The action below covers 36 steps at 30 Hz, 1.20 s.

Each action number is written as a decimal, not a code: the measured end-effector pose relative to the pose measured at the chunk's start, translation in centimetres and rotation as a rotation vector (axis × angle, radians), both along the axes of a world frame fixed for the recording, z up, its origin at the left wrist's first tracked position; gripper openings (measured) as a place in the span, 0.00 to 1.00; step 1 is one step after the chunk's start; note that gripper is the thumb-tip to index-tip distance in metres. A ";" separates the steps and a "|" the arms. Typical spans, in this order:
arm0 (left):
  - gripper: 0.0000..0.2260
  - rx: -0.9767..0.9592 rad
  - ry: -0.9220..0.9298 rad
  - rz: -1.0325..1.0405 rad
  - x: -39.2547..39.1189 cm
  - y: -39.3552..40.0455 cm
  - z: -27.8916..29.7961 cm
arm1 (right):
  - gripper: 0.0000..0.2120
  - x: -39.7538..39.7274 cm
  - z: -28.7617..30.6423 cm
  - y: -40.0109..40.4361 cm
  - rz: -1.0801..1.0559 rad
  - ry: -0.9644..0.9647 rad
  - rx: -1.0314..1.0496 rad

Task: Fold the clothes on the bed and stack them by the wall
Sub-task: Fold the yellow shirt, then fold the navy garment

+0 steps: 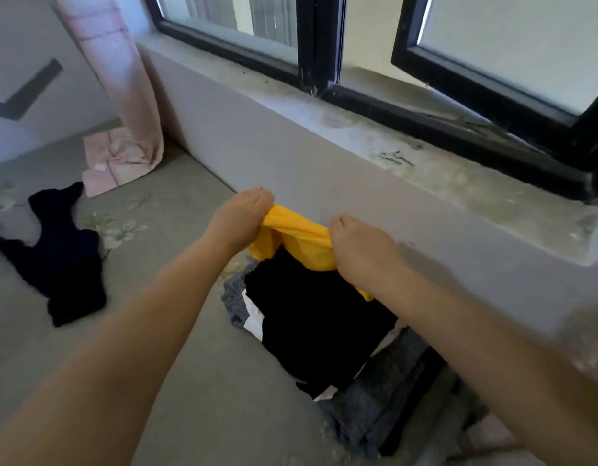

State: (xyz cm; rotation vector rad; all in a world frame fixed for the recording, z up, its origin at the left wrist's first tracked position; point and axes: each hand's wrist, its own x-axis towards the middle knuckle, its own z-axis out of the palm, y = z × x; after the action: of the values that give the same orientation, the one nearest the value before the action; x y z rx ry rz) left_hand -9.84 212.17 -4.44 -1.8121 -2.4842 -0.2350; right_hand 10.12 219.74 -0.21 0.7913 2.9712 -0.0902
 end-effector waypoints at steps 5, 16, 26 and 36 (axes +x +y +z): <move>0.20 -0.270 0.036 -0.086 -0.3 0.1 -6.2 | 0.23 -0.2 -6.7 -0.5 0.045 -0.166 -0.066; 0.23 -0.716 -0.246 0.159 8.5 -6.7 -17.9 | 0.30 2.3 -20.7 -5.0 -0.138 -0.443 -0.313; 0.21 -0.507 -0.278 0.468 8.6 -16.4 -13.1 | 0.28 -1.2 -16.4 -9.1 0.059 -0.354 -0.194; 0.20 -0.196 -0.098 1.045 14.4 -43.1 -4.0 | 0.21 -4.8 -6.1 -32.5 0.636 -0.008 -0.104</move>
State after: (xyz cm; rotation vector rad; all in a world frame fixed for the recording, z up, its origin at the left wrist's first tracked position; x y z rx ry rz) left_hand 4.56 169.03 -8.46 -0.3327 -3.1835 -0.0099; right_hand 5.37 187.24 -6.31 -0.1796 3.0152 -0.1998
